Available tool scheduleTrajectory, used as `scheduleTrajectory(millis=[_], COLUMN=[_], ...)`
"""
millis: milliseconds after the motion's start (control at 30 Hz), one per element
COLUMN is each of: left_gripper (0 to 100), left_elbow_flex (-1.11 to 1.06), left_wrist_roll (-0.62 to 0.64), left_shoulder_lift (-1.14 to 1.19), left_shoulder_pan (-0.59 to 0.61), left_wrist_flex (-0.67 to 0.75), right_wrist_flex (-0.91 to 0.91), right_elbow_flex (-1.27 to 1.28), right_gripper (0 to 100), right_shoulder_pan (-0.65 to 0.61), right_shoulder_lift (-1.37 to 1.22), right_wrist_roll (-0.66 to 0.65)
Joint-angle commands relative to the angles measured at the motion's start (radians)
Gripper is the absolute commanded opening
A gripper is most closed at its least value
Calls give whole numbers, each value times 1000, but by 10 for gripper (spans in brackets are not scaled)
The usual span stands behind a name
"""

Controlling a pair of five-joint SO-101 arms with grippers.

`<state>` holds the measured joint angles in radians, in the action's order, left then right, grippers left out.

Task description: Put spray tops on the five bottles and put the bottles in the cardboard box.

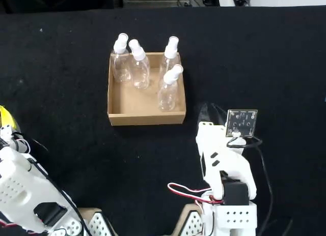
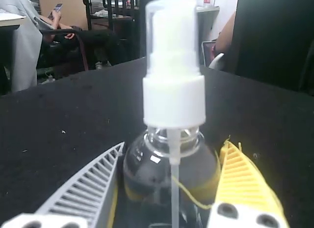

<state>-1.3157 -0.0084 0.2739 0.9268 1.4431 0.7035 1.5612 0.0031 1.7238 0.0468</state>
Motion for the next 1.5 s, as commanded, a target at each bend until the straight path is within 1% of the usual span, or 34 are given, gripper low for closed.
scheduleTrajectory(millis=[0,33,67,100,133,200,267,400,533,600,767,867,1000,1167,1333,1467], left_gripper=[93,23,28,63,66,24,36,28,29,29,29,29,29,29,30,30], left_elbow_flex=[21,18,13,10,7,5,-1,-64,-186,-213,-191,-196,-217,-243,-191,-93], left_wrist_roll=[11,8,9,14,15,8,11,9,8,8,17,18,81,84,84,84], left_shoulder_lift=[-18,-23,-23,-25,-25,-29,-66,-221,-440,-551,-832,-980,-1131,-1231,-1243,-1168], left_shoulder_pan=[-18,-24,-27,-31,-44,-70,-90,-171,-314,-392,-561,-644,-722,-845,-974,-1056], left_wrist_flex=[0,0,0,0,0,3,15,12,2,-81,-430,-568,-631,-680,-732,-864], right_wrist_flex=[-21,-21,-21,-21,-21,-21,-21,-21,-21,-21,-21,-21,-31,-31,-31,-31], right_elbow_flex=[-4,-4,-4,-4,-4,-4,-4,-4,-4,-4,-4,-2,10,10,10,12], right_gripper=[36,36,36,36,36,36,36,36,36,36,36,36,36,36,37,37], right_shoulder_pan=[29,29,29,29,29,29,29,29,29,29,29,29,28,28,28,28], right_shoulder_lift=[21,21,21,21,21,21,21,21,21,21,21,21,21,21,21,21], right_wrist_roll=[5,5,5,5,5,5,5,5,5,5,5,5,5,5,5,5])
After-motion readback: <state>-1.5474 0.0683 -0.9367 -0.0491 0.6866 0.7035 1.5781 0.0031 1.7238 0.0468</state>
